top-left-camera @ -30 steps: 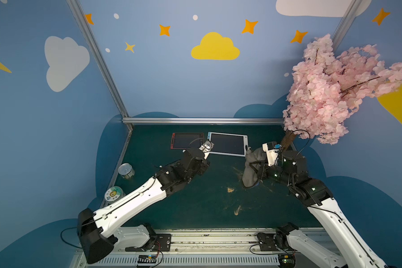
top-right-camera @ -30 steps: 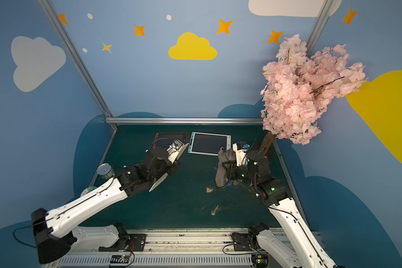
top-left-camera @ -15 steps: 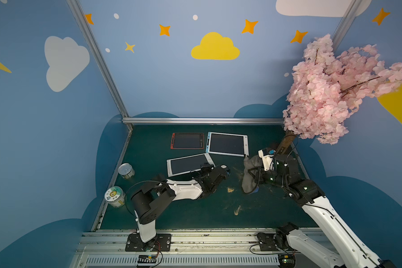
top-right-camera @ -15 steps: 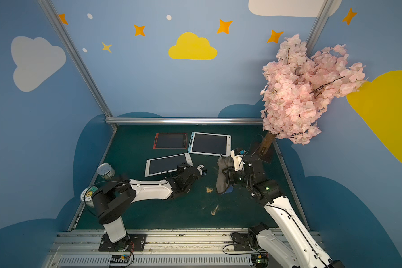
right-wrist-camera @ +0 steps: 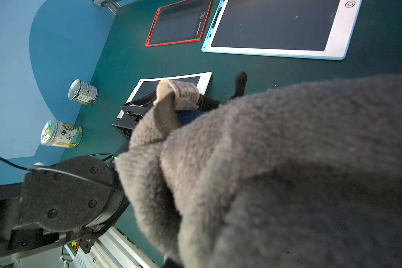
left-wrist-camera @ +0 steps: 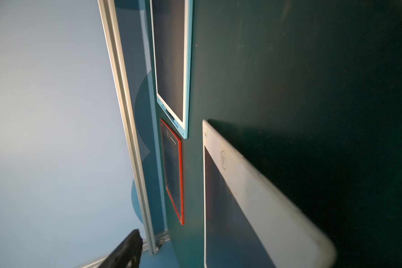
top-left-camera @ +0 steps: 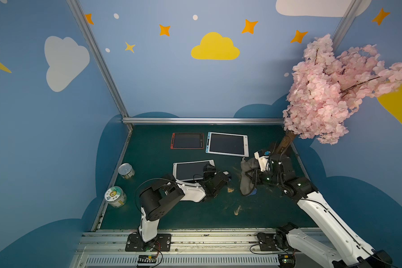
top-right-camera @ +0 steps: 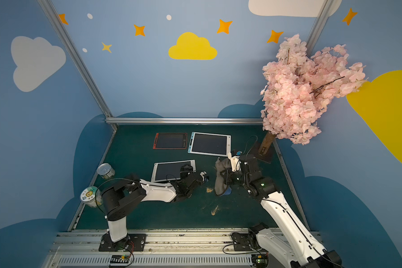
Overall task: Wipe the drawing tablet
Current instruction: Place the drawing tablet at the center of the board.
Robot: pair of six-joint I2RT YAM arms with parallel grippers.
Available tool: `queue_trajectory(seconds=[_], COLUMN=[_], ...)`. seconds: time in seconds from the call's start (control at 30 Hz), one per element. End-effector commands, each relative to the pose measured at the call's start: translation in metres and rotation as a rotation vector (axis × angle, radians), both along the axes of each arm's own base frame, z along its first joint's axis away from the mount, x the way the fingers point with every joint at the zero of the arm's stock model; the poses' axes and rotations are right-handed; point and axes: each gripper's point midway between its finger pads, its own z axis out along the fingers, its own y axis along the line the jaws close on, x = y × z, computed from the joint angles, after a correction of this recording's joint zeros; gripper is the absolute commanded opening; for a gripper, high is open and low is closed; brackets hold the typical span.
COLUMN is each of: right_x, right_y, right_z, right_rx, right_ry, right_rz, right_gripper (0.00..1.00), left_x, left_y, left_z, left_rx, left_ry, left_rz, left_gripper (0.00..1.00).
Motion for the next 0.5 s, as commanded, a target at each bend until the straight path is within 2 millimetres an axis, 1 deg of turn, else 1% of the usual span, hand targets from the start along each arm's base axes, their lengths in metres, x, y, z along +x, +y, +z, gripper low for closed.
queue_trajectory(seconds=[0.0, 0.07, 0.13, 0.17, 0.23, 0.33, 0.37, 0.47], right_x=[0.005, 0.006, 0.008, 0.009, 0.012, 0.019, 0.022, 0.031], right_y=[0.007, 0.008, 0.011, 0.014, 0.022, 0.038, 0.043, 0.06], right_z=[0.015, 0.012, 0.01, 0.007, 0.0, -0.013, -0.015, -0.019], right_rx=[0.042, 0.042, 0.046, 0.048, 0.048, 0.06, 0.062, 0.058], right_ry=[-0.038, -0.028, -0.016, -0.003, 0.038, 0.123, 0.141, 0.172], right_rz=[0.017, 0.018, 0.025, 0.037, 0.067, 0.111, 0.122, 0.154], right_gripper=[0.0, 0.0, 0.0, 0.0, 0.0, 0.0, 0.0, 0.0], left_x=[-0.009, -0.018, -0.02, -0.021, -0.023, -0.027, -0.033, -0.048], left_y=[0.009, 0.015, 0.024, 0.031, 0.048, 0.071, 0.072, 0.065], left_z=[-0.004, 0.0, 0.011, 0.018, 0.024, 0.029, 0.029, 0.03], left_rx=[-0.073, -0.167, -0.283, -0.351, -0.474, -0.649, -0.702, -0.812], left_ry=[0.059, 0.116, 0.132, 0.146, 0.194, 0.266, 0.306, 0.391], left_rz=[0.049, 0.082, 0.13, 0.167, 0.264, 0.383, 0.384, 0.34], left_gripper=[0.89, 0.89, 0.89, 0.89, 0.89, 0.89, 0.89, 0.89])
